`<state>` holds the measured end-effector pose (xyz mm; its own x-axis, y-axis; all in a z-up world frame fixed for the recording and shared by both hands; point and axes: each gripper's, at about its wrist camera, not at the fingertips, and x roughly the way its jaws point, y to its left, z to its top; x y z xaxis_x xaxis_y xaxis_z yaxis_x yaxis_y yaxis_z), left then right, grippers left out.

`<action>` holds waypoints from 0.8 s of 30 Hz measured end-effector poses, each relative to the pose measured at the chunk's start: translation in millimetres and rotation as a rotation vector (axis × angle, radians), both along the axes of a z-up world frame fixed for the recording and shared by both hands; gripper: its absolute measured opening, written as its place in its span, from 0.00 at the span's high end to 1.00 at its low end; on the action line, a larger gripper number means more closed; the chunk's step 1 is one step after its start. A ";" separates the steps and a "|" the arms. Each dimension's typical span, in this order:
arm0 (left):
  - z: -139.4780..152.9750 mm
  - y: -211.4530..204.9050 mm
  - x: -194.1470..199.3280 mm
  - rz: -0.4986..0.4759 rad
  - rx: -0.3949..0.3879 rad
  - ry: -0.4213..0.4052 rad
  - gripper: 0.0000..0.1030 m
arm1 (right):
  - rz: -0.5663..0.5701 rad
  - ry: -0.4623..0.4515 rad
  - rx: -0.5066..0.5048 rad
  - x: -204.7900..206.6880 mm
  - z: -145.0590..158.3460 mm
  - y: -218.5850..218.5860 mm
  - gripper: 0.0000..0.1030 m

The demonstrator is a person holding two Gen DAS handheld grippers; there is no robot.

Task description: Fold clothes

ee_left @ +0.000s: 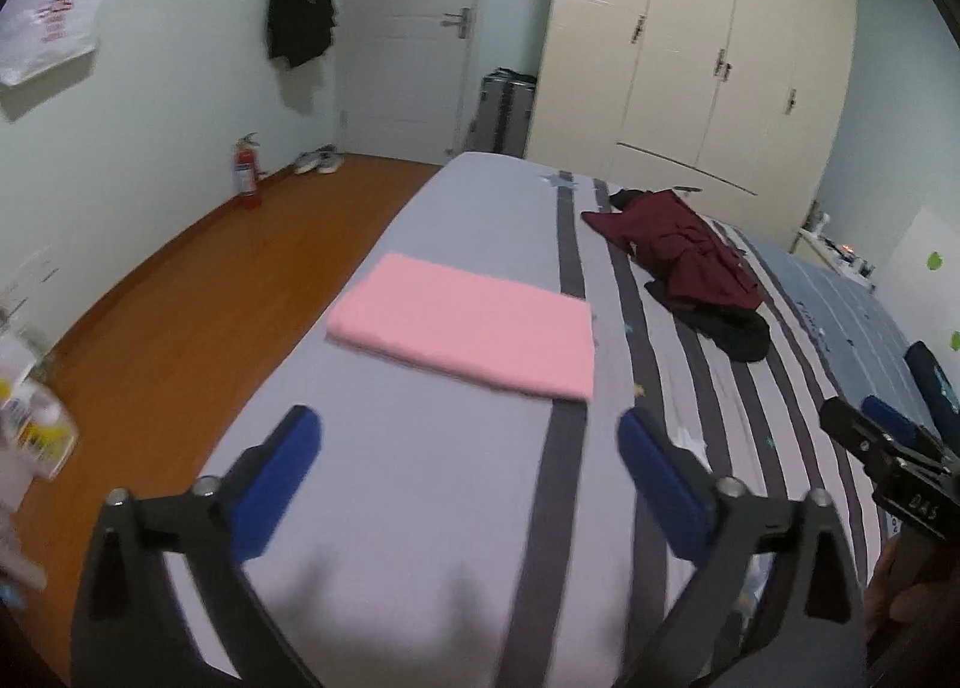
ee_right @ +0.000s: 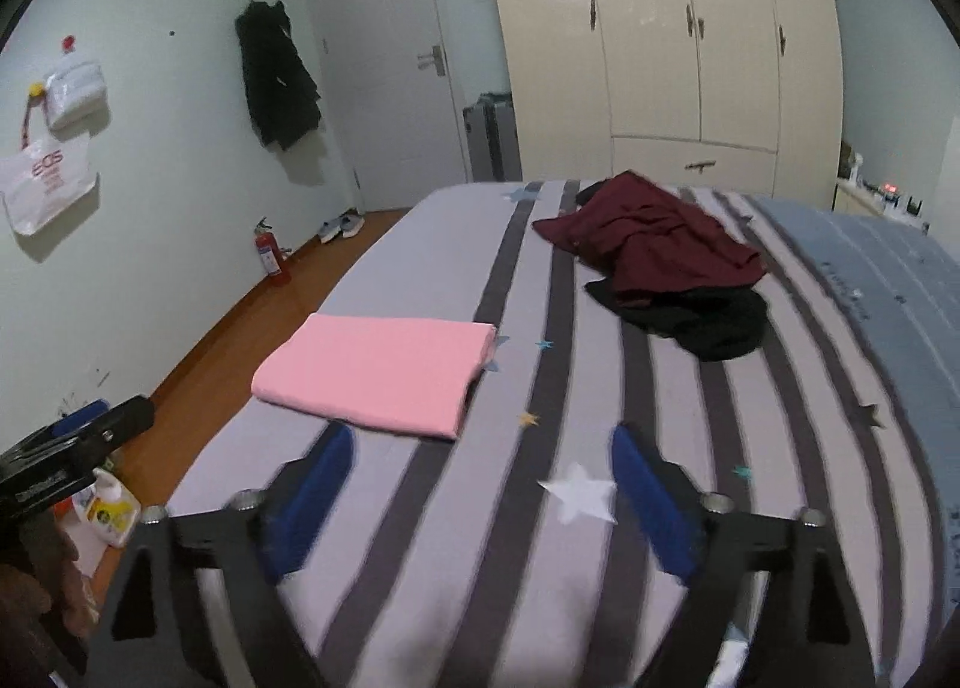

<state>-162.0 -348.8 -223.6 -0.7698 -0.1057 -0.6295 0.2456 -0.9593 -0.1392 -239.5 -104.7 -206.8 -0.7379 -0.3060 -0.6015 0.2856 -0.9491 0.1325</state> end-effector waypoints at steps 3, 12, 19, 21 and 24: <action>3.7 30.4 41.9 0.052 0.029 -0.011 0.01 | 0.027 -0.002 0.002 26.1 3.0 29.8 0.03; 2.8 136.6 122.9 0.110 -0.047 -0.010 0.01 | 0.183 -0.032 0.029 91.1 -5.7 108.6 0.01; -25.0 177.0 150.4 0.102 -0.080 0.042 0.01 | 0.257 0.021 0.029 127.4 -36.3 132.2 0.01; -33.9 184.6 155.1 0.094 -0.108 0.066 0.01 | 0.262 0.053 0.020 134.0 -46.1 136.4 0.01; -46.5 192.5 161.8 0.083 -0.132 0.105 0.01 | 0.266 0.090 -0.012 138.7 -59.6 141.2 0.01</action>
